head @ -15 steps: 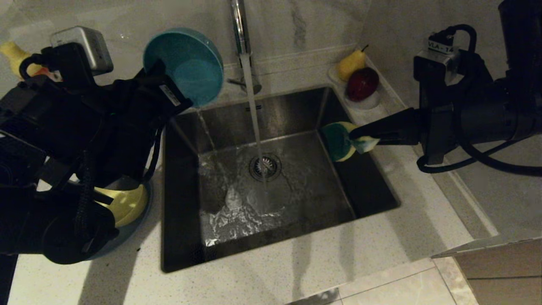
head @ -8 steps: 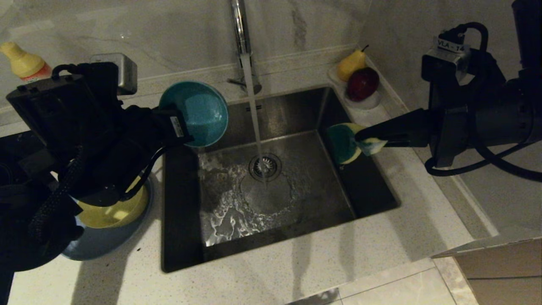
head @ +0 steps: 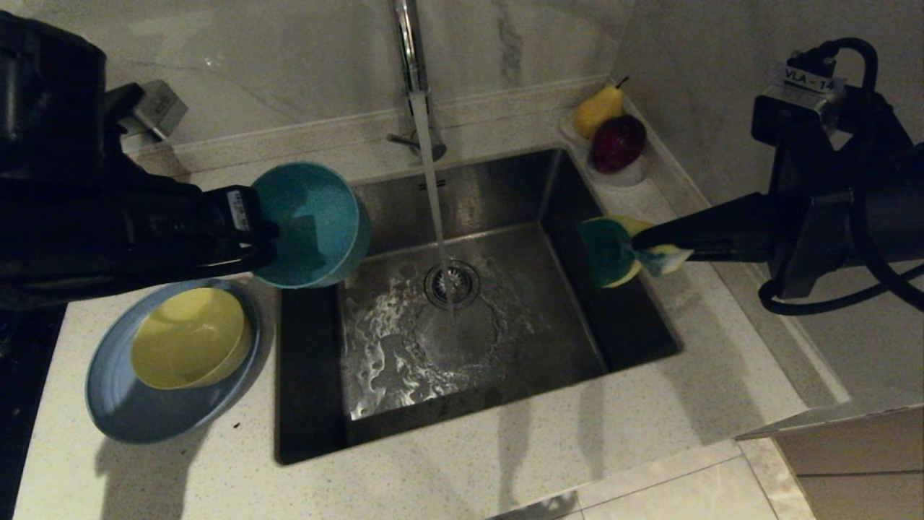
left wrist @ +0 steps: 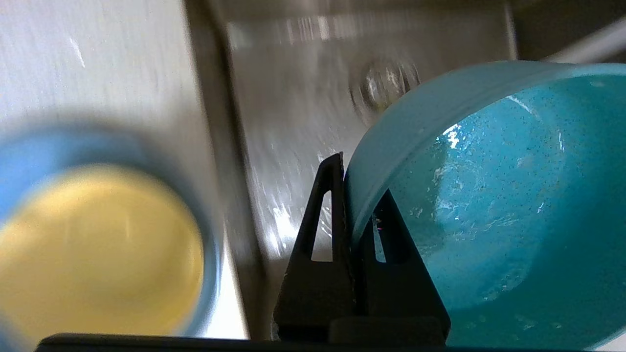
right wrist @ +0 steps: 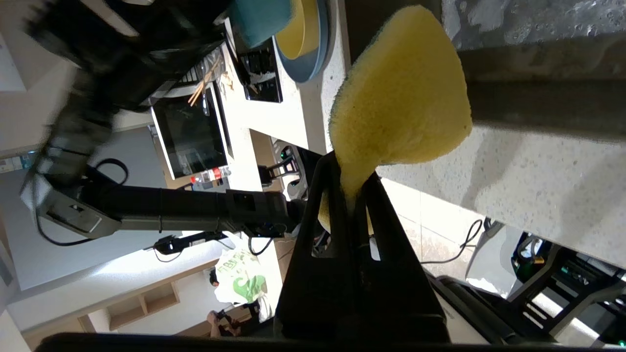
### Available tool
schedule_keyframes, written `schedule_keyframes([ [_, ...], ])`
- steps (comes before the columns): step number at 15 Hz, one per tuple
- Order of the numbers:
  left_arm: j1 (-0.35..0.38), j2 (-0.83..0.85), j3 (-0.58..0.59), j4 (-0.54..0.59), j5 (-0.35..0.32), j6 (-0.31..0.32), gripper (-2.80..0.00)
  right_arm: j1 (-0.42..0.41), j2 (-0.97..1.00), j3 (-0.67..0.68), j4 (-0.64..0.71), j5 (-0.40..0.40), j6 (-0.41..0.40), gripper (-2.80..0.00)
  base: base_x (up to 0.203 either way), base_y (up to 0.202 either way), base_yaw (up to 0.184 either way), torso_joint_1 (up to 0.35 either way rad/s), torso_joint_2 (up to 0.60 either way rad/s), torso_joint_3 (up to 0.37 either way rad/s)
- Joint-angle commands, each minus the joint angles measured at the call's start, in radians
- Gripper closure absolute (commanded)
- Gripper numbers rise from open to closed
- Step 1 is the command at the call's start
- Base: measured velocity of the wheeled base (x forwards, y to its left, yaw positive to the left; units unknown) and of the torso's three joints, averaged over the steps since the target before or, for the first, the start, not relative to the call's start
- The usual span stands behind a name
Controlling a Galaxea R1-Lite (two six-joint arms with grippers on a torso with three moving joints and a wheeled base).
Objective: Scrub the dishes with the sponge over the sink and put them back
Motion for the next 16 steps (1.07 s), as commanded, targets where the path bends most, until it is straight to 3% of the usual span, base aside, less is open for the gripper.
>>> schedule_keyframes([
  [1,0.035,-0.020,-0.153,0.338,-0.044,-0.076,0.00,0.000,-0.024,0.019,0.003,0.005,0.003,0.00,0.000,0.000,0.000,0.000,0.00,0.000],
  [3,0.081,-0.025,-0.239,0.470,-0.057,-0.127,0.00,0.000,-0.026,0.022,0.003,0.004,0.003,0.00,0.000,0.000,0.000,0.000,0.00,0.000],
  [5,0.146,-0.040,-0.261,0.509,-0.056,-0.150,0.00,0.000,-0.028,0.027,0.004,0.005,0.003,0.00,0.000,0.000,0.000,0.000,0.00,0.000],
  [11,0.357,-0.083,-0.247,0.512,0.018,-0.207,0.00,-0.026,-0.038,0.067,0.000,0.003,-0.026,0.00,0.000,0.000,0.000,0.000,0.00,0.000],
  [16,0.555,-0.058,-0.247,0.493,0.032,-0.337,0.00,-0.042,-0.039,0.085,0.000,0.003,-0.027,0.00,0.000,0.000,0.000,0.000,0.00,0.000],
])
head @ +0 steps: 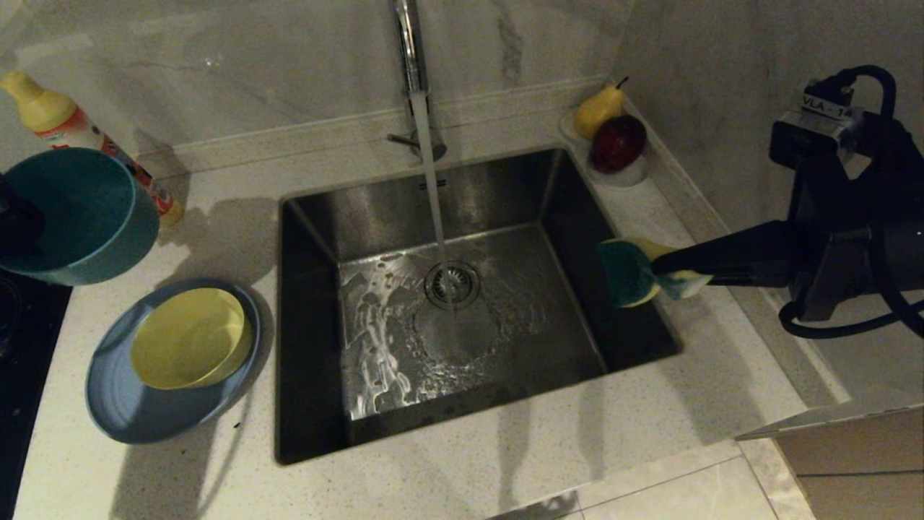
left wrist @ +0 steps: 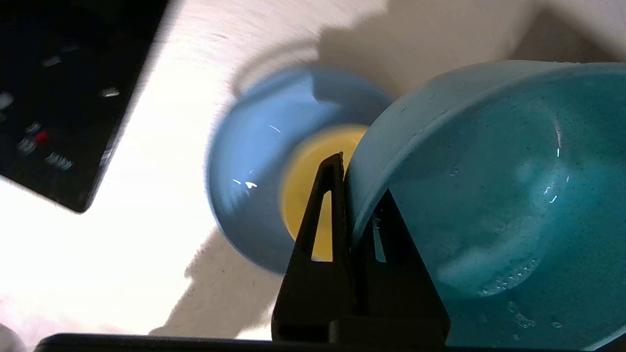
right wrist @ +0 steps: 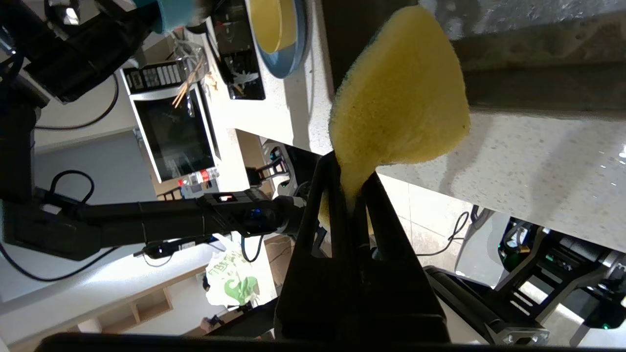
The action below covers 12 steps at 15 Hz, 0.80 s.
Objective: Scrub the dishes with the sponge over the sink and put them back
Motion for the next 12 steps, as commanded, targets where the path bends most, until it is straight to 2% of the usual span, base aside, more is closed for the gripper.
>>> schedule_keyframes([
  [1,0.101,0.024,0.000,-0.027,0.003,-0.051,0.00,-0.003,0.007,0.002,0.002,0.004,0.003,0.00,0.000,0.000,0.000,0.000,0.00,0.000],
  [6,0.309,0.184,-0.004,-0.137,-0.015,-0.070,0.00,-0.003,0.008,0.011,0.004,0.004,0.002,0.00,0.000,0.000,0.000,0.000,0.00,0.000],
  [10,0.428,0.307,-0.031,-0.152,-0.101,-0.116,0.00,-0.003,0.008,0.018,0.002,0.004,-0.012,0.00,0.000,0.000,0.000,0.000,0.00,0.000],
  [12,0.471,0.367,-0.038,-0.205,-0.119,-0.123,0.00,-0.003,0.008,0.022,0.004,0.004,-0.018,0.00,0.000,0.000,0.000,0.000,0.00,0.000],
])
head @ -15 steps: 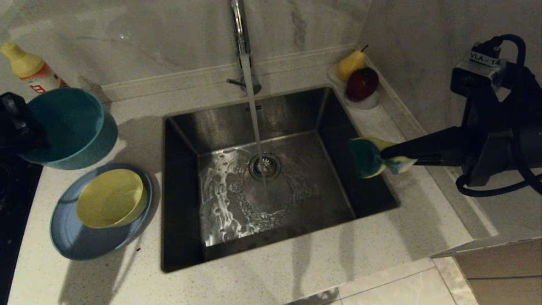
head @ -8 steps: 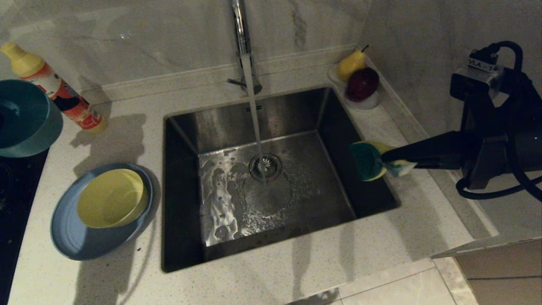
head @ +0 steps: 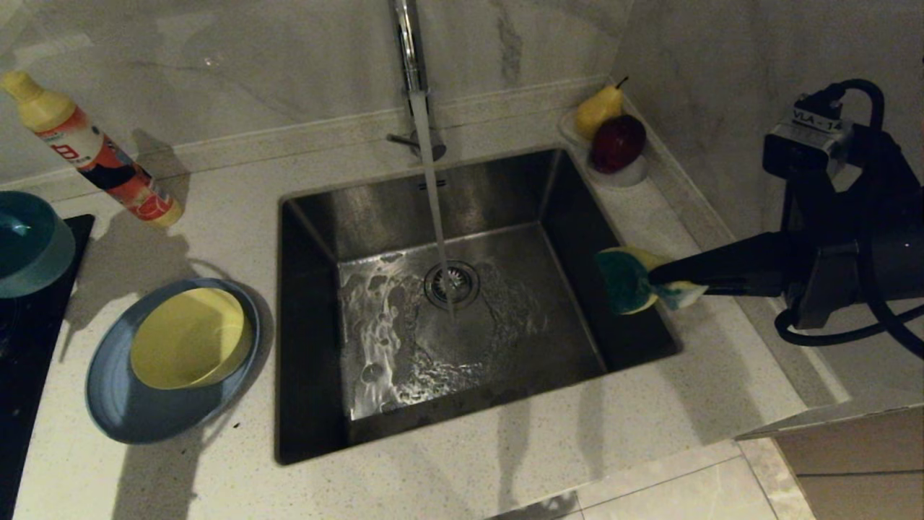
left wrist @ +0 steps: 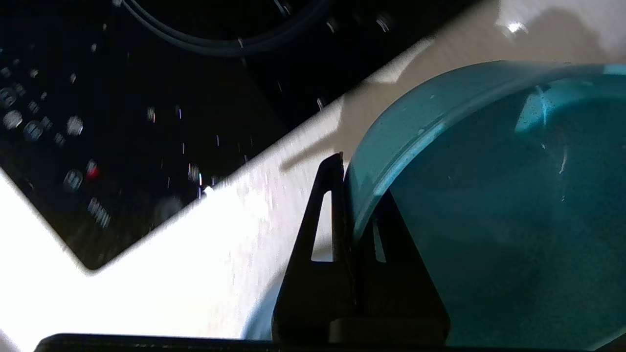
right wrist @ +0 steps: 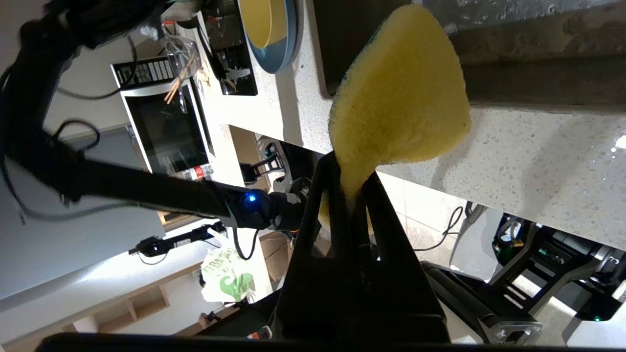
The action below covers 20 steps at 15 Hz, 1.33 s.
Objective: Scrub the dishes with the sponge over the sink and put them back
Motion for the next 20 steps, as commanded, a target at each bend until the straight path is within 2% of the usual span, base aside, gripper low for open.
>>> schedule_keyframes([
  [1,0.057,0.102,-0.007,-0.062,-0.016,-0.020,0.00,0.000,0.002,0.009,0.003,0.004,0.001,0.00,0.000,0.000,0.000,0.000,0.00,0.000],
  [5,0.110,0.148,-0.076,-0.082,-0.172,-0.140,0.00,0.000,-0.002,0.042,-0.004,0.004,-0.015,0.00,0.000,0.000,0.000,0.000,0.00,0.000],
  [7,0.125,0.171,-0.121,-0.082,-0.205,-0.162,0.00,0.000,-0.006,0.047,-0.004,0.004,-0.016,0.00,0.000,0.000,0.000,0.000,0.00,0.000],
  [12,0.164,0.296,-0.256,-0.067,-0.205,-0.187,0.00,0.000,-0.006,0.054,-0.006,0.004,-0.016,0.00,0.000,0.000,0.000,0.000,0.00,0.000],
  [16,0.205,0.375,-0.300,-0.069,-0.203,-0.198,0.00,0.000,0.001,0.067,-0.006,0.004,-0.026,0.00,0.000,0.000,0.000,0.000,0.00,0.000],
  [20,0.215,0.414,-0.314,-0.073,-0.209,-0.220,0.00,-0.001,-0.001,0.079,-0.009,0.004,-0.029,0.00,0.000,0.000,0.000,0.000,0.00,0.000],
])
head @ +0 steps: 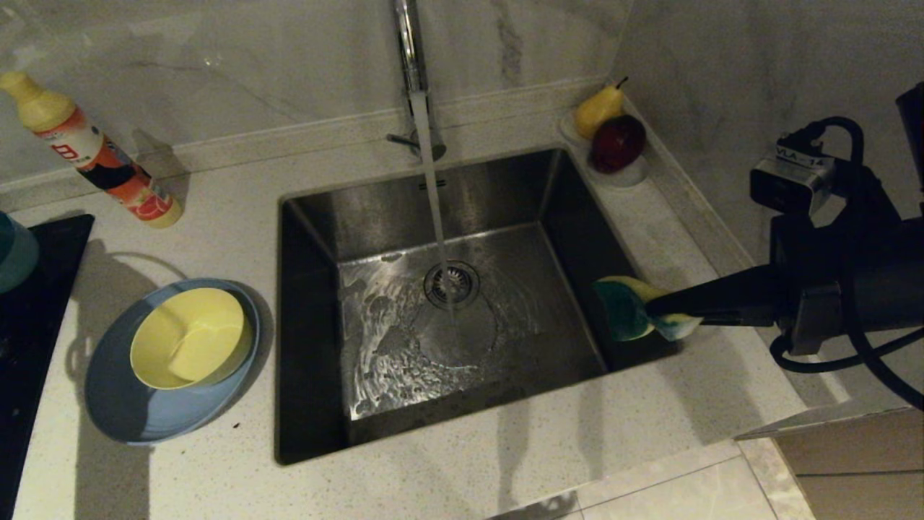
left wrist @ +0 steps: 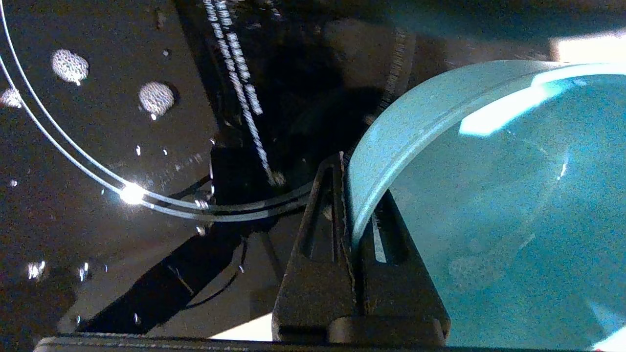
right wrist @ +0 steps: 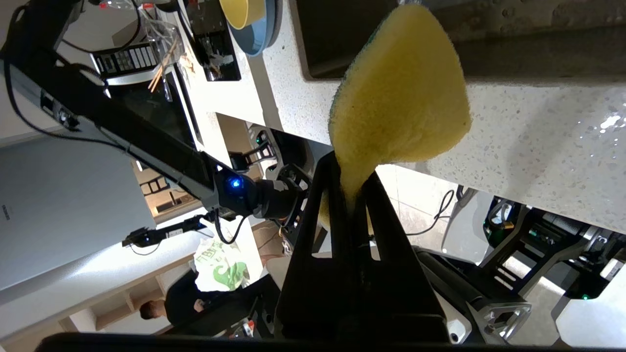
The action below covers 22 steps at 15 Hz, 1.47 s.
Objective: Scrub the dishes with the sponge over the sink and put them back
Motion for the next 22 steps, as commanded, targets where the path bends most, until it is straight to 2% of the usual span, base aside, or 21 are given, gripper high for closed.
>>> schedule_keyframes([
  [1,0.002,0.041,-0.015,0.007,0.000,-0.012,0.00,0.000,0.002,0.003,0.001,0.004,0.003,0.00,0.000,0.000,0.000,0.000,0.00,0.000],
  [9,0.002,0.067,-0.018,0.009,-0.002,-0.018,0.00,0.000,-0.005,0.002,-0.004,0.005,0.005,0.00,0.000,0.000,0.000,0.000,0.00,0.000],
  [10,0.002,0.064,-0.018,0.012,-0.002,-0.016,-1.70,-0.004,-0.006,0.002,-0.004,0.005,0.006,0.00,0.000,0.000,0.000,0.000,0.00,0.000],
  [11,0.002,0.061,-0.018,0.010,-0.002,-0.016,-2.80,-0.009,-0.006,0.002,-0.002,0.005,0.006,0.00,0.000,0.000,0.000,0.000,0.00,0.000],
  [16,0.002,0.022,-0.023,-0.001,-0.015,-0.015,-2.80,-0.009,-0.015,0.005,-0.002,0.005,0.006,0.00,0.000,0.000,0.000,0.000,0.00,0.000],
  [20,0.001,-0.179,-0.022,0.018,-0.163,-0.018,-2.80,-0.009,-0.018,0.006,-0.002,0.005,0.006,0.00,0.000,0.000,0.000,0.000,0.00,0.000],
  [21,-0.003,-0.228,-0.022,0.028,-0.179,-0.011,-2.80,-0.009,-0.018,0.007,-0.002,0.005,0.006,0.00,0.000,0.000,0.000,0.000,0.00,0.000],
  [22,-0.011,-0.276,-0.021,0.044,-0.191,0.012,-1.21,-0.009,-0.015,0.008,-0.002,0.005,0.006,0.00,0.000,0.000,0.000,0.000,0.00,0.000],
])
